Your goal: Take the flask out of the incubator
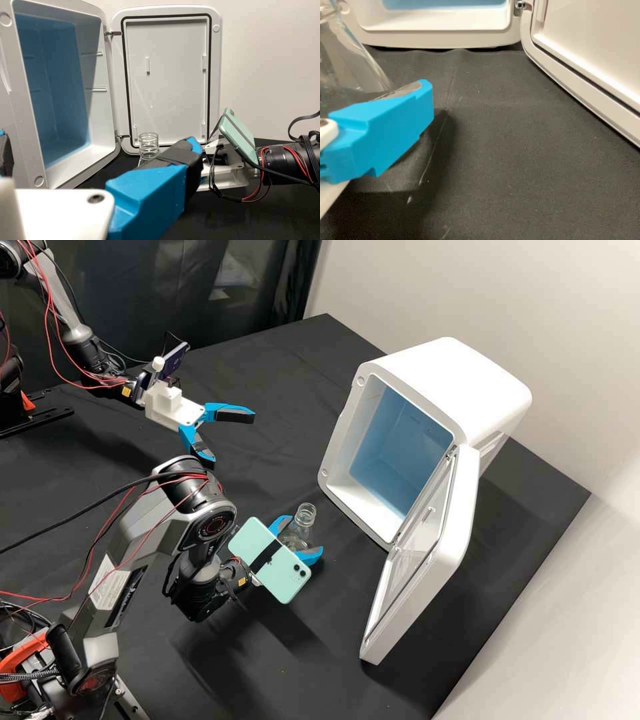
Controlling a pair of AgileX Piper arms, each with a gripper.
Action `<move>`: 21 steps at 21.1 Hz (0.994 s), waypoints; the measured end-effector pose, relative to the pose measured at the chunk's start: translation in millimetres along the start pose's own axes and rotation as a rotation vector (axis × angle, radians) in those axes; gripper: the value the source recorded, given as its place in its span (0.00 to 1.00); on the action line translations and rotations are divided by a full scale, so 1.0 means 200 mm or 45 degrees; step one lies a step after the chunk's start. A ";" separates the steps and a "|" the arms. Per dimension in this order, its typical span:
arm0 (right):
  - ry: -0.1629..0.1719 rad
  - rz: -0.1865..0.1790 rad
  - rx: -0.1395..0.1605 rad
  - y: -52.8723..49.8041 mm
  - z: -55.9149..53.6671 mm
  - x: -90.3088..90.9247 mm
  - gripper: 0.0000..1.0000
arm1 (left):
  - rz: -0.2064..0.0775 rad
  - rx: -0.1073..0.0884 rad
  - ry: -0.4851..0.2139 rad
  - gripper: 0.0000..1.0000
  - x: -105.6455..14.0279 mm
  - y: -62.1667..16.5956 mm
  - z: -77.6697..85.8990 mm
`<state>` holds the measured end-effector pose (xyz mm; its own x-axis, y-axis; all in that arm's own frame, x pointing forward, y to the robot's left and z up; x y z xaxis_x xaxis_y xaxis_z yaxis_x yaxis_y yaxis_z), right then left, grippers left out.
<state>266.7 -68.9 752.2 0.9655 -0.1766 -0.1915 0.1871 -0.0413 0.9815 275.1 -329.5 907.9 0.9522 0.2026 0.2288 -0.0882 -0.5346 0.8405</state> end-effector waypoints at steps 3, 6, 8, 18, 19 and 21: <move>-0.035 -0.033 0.001 -0.01 0.01 -0.02 1.00 | 0.000 0.000 0.000 1.00 0.00 0.000 0.00; -0.065 -0.056 0.000 -0.01 0.01 -0.05 1.00 | 0.000 0.000 0.000 1.00 0.00 0.000 0.00; -0.064 -0.051 -0.001 0.00 -0.01 -0.07 1.00 | 0.000 0.000 0.000 1.00 0.00 0.000 0.00; -0.026 -0.005 -0.008 0.04 -0.06 -0.14 1.00 | -0.033 0.005 -0.018 1.00 0.01 -0.035 0.01; -0.023 0.010 -0.007 0.05 -0.06 -0.15 1.00 | -0.042 0.010 -0.018 1.00 0.01 -0.043 0.01; -0.016 0.040 -0.007 0.08 -0.07 -0.18 1.00 | -0.055 0.016 -0.014 1.00 0.01 -0.055 0.01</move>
<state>237.2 -48.8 775.1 0.9685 -0.1903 -0.1608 0.1579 -0.0304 0.9870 278.5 -324.2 898.6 0.9581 0.2168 0.1870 -0.0432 -0.5362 0.8430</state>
